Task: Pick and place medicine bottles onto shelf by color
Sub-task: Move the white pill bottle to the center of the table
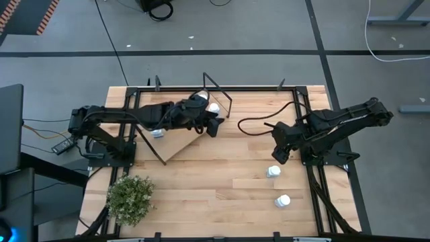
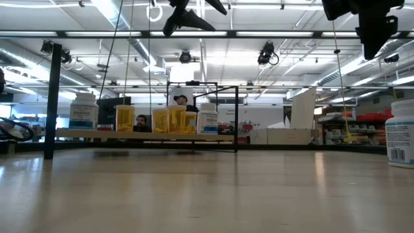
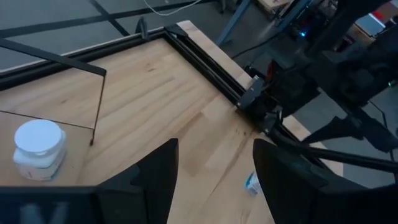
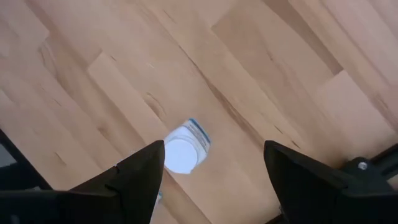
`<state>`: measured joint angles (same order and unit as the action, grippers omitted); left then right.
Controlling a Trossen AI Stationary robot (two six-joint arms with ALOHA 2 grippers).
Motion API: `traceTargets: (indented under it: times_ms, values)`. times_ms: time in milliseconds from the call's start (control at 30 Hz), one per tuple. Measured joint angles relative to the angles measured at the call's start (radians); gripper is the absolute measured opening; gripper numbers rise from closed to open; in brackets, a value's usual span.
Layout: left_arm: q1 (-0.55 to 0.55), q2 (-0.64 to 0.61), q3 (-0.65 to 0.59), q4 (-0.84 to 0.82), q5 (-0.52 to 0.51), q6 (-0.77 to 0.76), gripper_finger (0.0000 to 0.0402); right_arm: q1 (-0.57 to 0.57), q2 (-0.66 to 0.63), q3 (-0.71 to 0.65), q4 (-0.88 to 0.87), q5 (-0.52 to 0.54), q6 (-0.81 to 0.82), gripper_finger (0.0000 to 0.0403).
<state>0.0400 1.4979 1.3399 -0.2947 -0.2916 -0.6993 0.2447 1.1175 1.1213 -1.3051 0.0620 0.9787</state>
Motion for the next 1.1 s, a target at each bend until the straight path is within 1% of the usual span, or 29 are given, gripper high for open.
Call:
traceTargets:
  times_ms: [67,133,267,400,467,567,733,867,1000,1100]
  values:
    - [-0.007,0.0,0.0,-0.002,0.002,0.009,0.0215,0.0,0.0,0.0,-0.001,-0.004,0.0,0.0282]
    - [-0.011,0.0,0.0,-0.001,0.021,0.026,0.0215,0.004,0.0,0.0,-0.005,-0.007,0.065,0.0282]
    - [-0.024,0.0,0.0,-0.005,0.103,0.056,0.0215,0.034,0.006,0.0,-0.011,0.001,0.209,0.0282]
    - [-0.053,0.0,0.0,-0.018,0.122,0.058,0.0211,0.067,0.043,0.0,-0.01,0.006,0.238,0.0282]
    - [-0.063,0.0,0.0,-0.014,0.125,0.069,0.0208,0.084,0.074,0.0,-0.002,0.008,0.222,0.0282]
    - [-0.07,0.0,0.0,-0.017,0.124,0.104,0.0206,0.112,0.133,0.0,0.017,0.009,0.155,0.0282]
    - [-0.07,0.0,0.0,-0.016,0.122,0.081,0.0208,0.166,0.228,0.0,0.065,-0.03,0.044,0.0282]
    - [-0.073,0.0,0.0,-0.034,0.164,0.083,0.0204,0.234,0.273,0.0,0.052,-0.048,-0.01,0.0282]
    - [-0.087,-0.001,0.0,-0.069,0.177,0.083,0.0199,0.315,0.282,0.0,0.059,0.014,-0.063,0.0288]
    - [-0.1,-0.001,0.0,-0.078,0.177,0.084,0.0197,0.352,0.282,0.0,0.071,0.069,-0.067,0.0301]
